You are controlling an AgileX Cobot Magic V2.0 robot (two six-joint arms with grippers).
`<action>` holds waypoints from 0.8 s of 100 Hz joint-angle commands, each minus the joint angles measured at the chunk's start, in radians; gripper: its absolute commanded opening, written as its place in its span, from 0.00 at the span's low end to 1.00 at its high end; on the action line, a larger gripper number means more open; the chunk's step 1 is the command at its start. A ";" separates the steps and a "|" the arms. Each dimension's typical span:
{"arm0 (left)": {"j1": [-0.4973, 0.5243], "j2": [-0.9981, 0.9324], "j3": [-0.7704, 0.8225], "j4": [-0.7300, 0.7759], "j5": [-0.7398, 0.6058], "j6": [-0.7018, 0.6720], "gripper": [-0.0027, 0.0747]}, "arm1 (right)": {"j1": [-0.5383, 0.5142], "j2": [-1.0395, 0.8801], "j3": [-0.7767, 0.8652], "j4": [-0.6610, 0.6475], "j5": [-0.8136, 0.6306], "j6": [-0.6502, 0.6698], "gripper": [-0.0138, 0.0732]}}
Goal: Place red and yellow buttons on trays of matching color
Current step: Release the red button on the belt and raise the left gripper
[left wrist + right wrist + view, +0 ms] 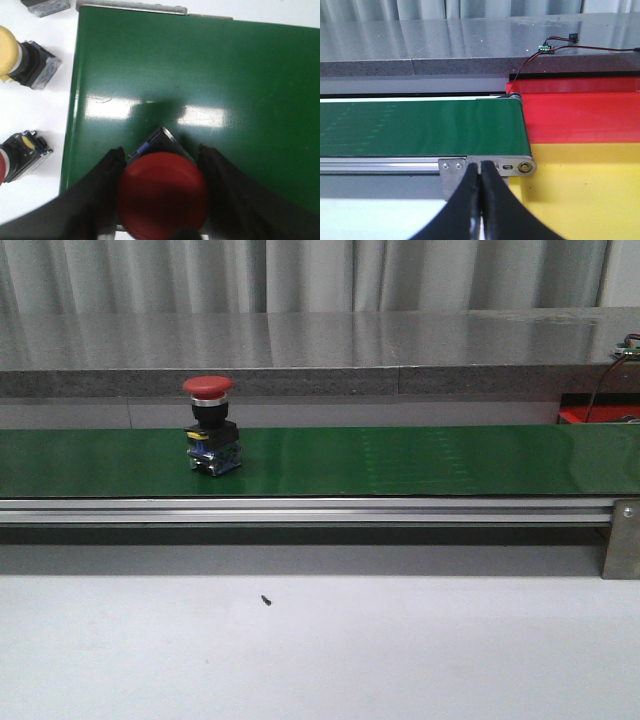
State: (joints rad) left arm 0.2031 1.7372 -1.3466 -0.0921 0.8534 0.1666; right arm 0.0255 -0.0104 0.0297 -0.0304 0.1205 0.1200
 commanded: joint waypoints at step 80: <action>-0.059 -0.267 -0.139 -0.184 -0.143 0.110 0.76 | 0.001 -0.019 -0.019 -0.008 -0.085 -0.003 0.08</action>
State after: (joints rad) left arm 0.1708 1.5737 -1.5004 -0.2532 0.8181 0.2631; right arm 0.0255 -0.0104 0.0297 -0.0304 0.1205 0.1200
